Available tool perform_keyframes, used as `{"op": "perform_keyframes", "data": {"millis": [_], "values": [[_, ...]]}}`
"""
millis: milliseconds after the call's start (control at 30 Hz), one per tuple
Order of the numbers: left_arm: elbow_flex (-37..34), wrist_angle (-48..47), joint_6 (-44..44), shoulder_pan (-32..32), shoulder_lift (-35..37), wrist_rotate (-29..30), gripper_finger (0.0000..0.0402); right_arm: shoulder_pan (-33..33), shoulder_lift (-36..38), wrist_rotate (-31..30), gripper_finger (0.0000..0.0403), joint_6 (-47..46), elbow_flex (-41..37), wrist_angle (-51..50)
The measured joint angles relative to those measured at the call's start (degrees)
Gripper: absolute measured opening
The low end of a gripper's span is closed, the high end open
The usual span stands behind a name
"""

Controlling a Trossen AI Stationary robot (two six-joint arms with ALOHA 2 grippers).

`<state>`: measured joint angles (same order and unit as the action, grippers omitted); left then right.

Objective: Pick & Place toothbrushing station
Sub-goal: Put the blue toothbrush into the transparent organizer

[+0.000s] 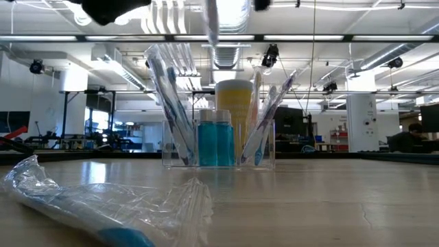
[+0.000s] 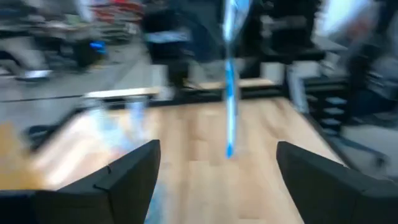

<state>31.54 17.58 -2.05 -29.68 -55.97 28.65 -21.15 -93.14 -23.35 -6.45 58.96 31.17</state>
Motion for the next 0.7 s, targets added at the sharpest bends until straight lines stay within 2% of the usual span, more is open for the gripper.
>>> {"op": "perform_keyframes", "data": {"millis": [67,167,400,533,700], "values": [[-2.7,0.2,-0.6,-0.8,4.2,4.1,0.0319,0.0,2.9,-3.9,0.0014,-0.8,-5.7,3.4],[-7.4,2.0,-1.6,-1.1,10.0,6.4,0.0284,0.1,5.5,-11.0,0.0014,-2.8,-12.6,7.8],[-17.3,14.7,-2.7,-1.1,17.2,7.5,0.0120,0.2,4.6,-25.1,0.0014,-2.7,-20.4,19.9],[-20.2,16.9,-2.3,-1.1,18.8,7.1,0.0020,0.4,1.4,-30.7,0.0013,-2.2,-22.5,25.5],[-20.7,17.0,-2.4,-1.1,19.3,6.7,0.0011,1.9,-3.8,-33.9,0.0013,-2.1,-22.6,30.5]]}}
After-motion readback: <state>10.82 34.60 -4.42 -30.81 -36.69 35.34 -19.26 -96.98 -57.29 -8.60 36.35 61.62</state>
